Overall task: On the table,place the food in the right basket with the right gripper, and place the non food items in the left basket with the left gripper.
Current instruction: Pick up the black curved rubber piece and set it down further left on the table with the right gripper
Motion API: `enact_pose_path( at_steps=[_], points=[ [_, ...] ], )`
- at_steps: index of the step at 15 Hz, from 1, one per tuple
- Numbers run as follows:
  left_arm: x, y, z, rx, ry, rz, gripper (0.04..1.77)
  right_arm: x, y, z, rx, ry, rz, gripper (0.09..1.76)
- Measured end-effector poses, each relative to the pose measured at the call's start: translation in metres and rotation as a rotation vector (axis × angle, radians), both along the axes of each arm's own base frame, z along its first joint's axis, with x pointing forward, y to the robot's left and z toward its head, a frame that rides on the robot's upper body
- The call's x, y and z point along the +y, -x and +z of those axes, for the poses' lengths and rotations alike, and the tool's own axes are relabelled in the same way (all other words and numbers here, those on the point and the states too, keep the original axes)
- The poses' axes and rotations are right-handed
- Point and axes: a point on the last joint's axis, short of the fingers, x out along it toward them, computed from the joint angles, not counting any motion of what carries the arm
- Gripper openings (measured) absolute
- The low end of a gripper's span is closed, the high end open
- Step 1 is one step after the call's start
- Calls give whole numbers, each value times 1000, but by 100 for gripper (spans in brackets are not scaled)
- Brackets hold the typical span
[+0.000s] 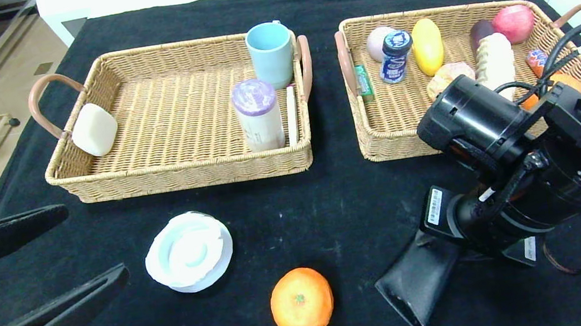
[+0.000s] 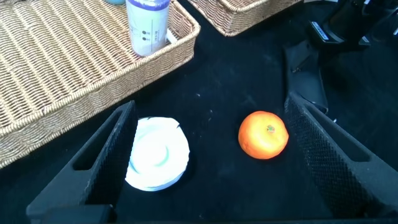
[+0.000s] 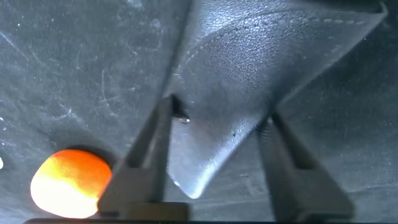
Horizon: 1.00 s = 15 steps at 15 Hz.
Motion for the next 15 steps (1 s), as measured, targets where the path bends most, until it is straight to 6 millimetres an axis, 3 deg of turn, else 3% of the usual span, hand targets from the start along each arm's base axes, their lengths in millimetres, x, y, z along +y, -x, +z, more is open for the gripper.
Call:
enact_pose_path(
  at_steps=[2, 10, 12, 13, 15],
  points=[
    [0, 0, 0, 0, 0, 0, 172, 0, 0, 0, 1, -1, -1, 79],
    [0, 0, -1, -4, -11, -3, 172, 1, 2, 1, -3, 9, 13, 76],
    [0, 0, -2, -5, -18, -5, 172, 0, 6, 12, -33, -14, 25, 56],
    [0, 0, -3, -4, -19, -5, 172, -1, 10, 20, -55, -30, 43, 32],
    [0, 0, -3, -3, -20, -5, 172, -4, 24, 37, -79, -31, 97, 30]
  ],
)
